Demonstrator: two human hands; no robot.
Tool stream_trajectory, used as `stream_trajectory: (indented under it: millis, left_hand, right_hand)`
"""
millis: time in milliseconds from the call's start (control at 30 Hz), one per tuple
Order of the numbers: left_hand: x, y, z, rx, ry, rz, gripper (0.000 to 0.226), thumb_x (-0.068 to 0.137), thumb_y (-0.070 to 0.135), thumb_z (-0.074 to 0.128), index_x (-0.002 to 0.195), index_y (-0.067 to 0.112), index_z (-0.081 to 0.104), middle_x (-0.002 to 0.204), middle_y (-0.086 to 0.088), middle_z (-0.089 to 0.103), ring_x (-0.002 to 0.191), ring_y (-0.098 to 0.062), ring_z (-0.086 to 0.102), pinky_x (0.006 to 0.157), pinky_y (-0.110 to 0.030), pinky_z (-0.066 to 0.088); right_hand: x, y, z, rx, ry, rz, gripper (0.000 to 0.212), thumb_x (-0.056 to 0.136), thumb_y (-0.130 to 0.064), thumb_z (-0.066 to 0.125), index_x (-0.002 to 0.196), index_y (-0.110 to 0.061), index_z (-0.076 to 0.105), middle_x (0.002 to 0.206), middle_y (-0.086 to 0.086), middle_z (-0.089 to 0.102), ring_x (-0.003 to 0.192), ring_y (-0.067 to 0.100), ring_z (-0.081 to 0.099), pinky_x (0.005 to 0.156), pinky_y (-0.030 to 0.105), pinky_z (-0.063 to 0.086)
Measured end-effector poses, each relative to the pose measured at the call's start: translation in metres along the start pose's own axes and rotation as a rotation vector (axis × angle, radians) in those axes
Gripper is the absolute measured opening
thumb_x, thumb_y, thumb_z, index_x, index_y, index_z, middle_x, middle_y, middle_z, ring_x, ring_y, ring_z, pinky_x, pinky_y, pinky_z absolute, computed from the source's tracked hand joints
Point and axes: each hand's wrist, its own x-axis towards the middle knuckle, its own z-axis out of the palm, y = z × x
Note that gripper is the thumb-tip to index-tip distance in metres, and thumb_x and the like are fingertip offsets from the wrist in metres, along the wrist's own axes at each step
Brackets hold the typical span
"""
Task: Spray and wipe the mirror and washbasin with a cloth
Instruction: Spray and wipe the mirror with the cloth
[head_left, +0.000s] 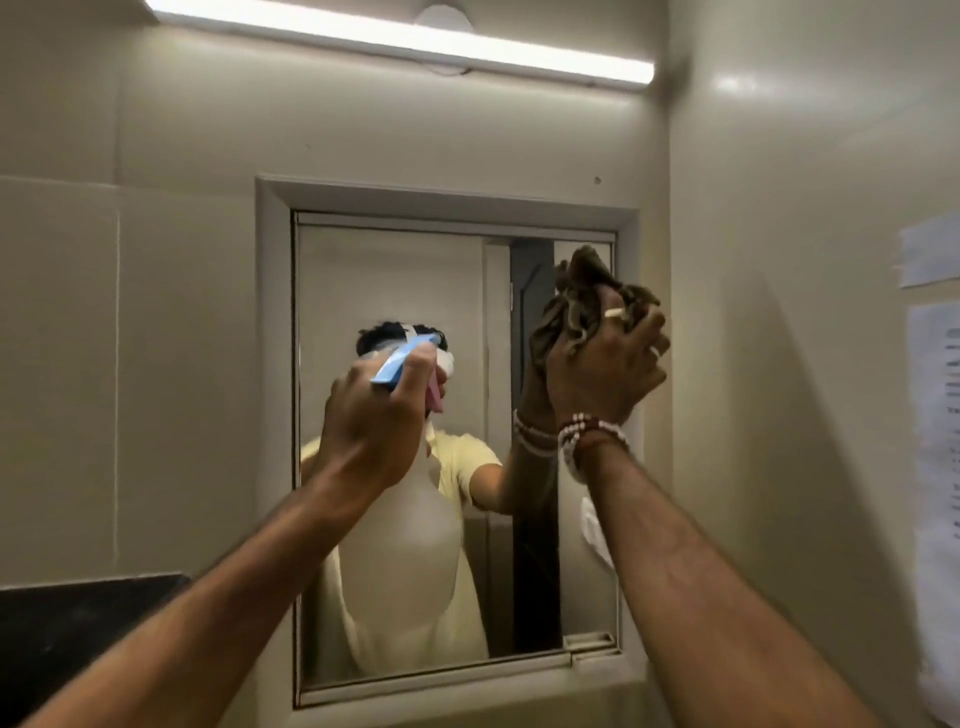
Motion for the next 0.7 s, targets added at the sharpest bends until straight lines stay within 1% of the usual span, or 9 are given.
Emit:
stream_trajectory:
  millis: [133, 233, 333, 400, 433, 500, 567, 633, 700]
  left_hand:
    - [0.030, 0.012, -0.013, -0.009, 0.020, -0.015, 0.067, 0.083, 0.063, 0.031, 0.076, 0.009, 0.069, 0.070, -0.017, 0.070, 0.066, -0.037, 0.068, 0.061, -0.055, 0.057]
    - [0.037, 0.014, -0.031, 0.003, 0.041, -0.068, 0.062, 0.087, 0.061, 0.035, 0.066, 0.014, 0.069, 0.067, -0.009, 0.071, 0.066, -0.034, 0.067, 0.067, -0.051, 0.057]
    - [0.037, 0.010, -0.051, 0.059, 0.124, -0.049, 0.053, 0.102, 0.041, 0.040, 0.057, 0.018, 0.055, 0.052, 0.002, 0.053, 0.052, -0.015, 0.052, 0.053, -0.028, 0.042]
    - [0.035, 0.005, -0.062, 0.133, 0.155, -0.024, 0.050, 0.103, 0.038, 0.039, 0.059, 0.017, 0.051, 0.051, 0.002, 0.046, 0.043, -0.007, 0.047, 0.045, -0.020, 0.035]
    - [0.035, 0.003, -0.068, 0.156, 0.167, -0.020, 0.050, 0.103, 0.038, 0.039, 0.061, 0.016, 0.052, 0.050, 0.002, 0.044, 0.040, -0.004, 0.047, 0.042, -0.017, 0.033]
    - [0.036, -0.003, -0.080, 0.167, 0.189, -0.030, 0.046, 0.103, 0.038, 0.039, 0.069, 0.012, 0.057, 0.051, 0.003, 0.043, 0.038, 0.000, 0.048, 0.037, -0.010, 0.030]
    - [0.035, -0.007, -0.090, 0.173, 0.210, -0.043, 0.043, 0.104, 0.038, 0.039, 0.077, 0.010, 0.059, 0.053, 0.001, 0.043, 0.041, -0.005, 0.049, 0.035, -0.009, 0.031]
    - [0.030, -0.012, -0.101, 0.173, 0.219, -0.046, 0.044, 0.104, 0.038, 0.038, 0.084, 0.006, 0.060, 0.055, 0.001, 0.043, 0.046, -0.010, 0.045, 0.040, -0.014, 0.035]
    - [0.021, -0.017, -0.109, 0.169, 0.217, -0.058, 0.045, 0.104, 0.037, 0.037, 0.083, 0.005, 0.061, 0.054, 0.001, 0.041, 0.046, -0.010, 0.044, 0.044, -0.020, 0.037]
  right_hand:
    - [0.042, -0.035, 0.010, -0.019, 0.092, 0.066, 0.041, 0.088, -0.037, 0.053, 0.129, -0.031, 0.054, 0.137, 0.014, 0.042, 0.124, 0.035, 0.042, 0.096, 0.052, 0.037]
    - [0.036, -0.052, 0.017, -0.024, 0.103, 0.092, 0.040, 0.089, -0.040, 0.053, 0.128, -0.031, 0.054, 0.136, 0.014, 0.044, 0.122, 0.036, 0.045, 0.095, 0.054, 0.040]
    - [0.010, -0.078, 0.024, -0.030, 0.064, -0.074, 0.040, 0.089, -0.040, 0.045, 0.127, -0.030, 0.053, 0.136, 0.015, 0.044, 0.121, 0.037, 0.044, 0.094, 0.052, 0.038]
    - [-0.006, -0.101, 0.027, -0.003, 0.008, -0.210, 0.046, 0.085, -0.040, 0.038, 0.127, -0.030, 0.053, 0.136, 0.015, 0.043, 0.122, 0.037, 0.043, 0.095, 0.052, 0.038]
    - [-0.013, -0.115, 0.030, 0.021, -0.020, -0.285, 0.046, 0.084, -0.040, 0.040, 0.127, -0.029, 0.053, 0.135, 0.015, 0.043, 0.122, 0.036, 0.042, 0.095, 0.053, 0.038]
    - [-0.024, -0.137, 0.037, 0.038, -0.060, -0.425, 0.047, 0.081, -0.040, 0.057, 0.126, -0.028, 0.055, 0.134, 0.015, 0.044, 0.122, 0.036, 0.041, 0.094, 0.052, 0.039]
    - [-0.032, -0.152, 0.041, 0.034, -0.083, -0.540, 0.054, 0.074, -0.040, 0.069, 0.125, -0.027, 0.057, 0.133, 0.016, 0.047, 0.121, 0.036, 0.043, 0.092, 0.052, 0.038]
    - [-0.038, -0.160, 0.044, 0.030, -0.101, -0.651, 0.055, 0.072, -0.041, 0.070, 0.124, -0.026, 0.059, 0.132, 0.016, 0.049, 0.119, 0.037, 0.045, 0.089, 0.050, 0.038]
    - [-0.047, -0.157, 0.044, 0.012, -0.113, -0.757, 0.055, 0.071, -0.044, 0.068, 0.122, -0.026, 0.060, 0.132, 0.016, 0.050, 0.118, 0.037, 0.046, 0.088, 0.047, 0.038]
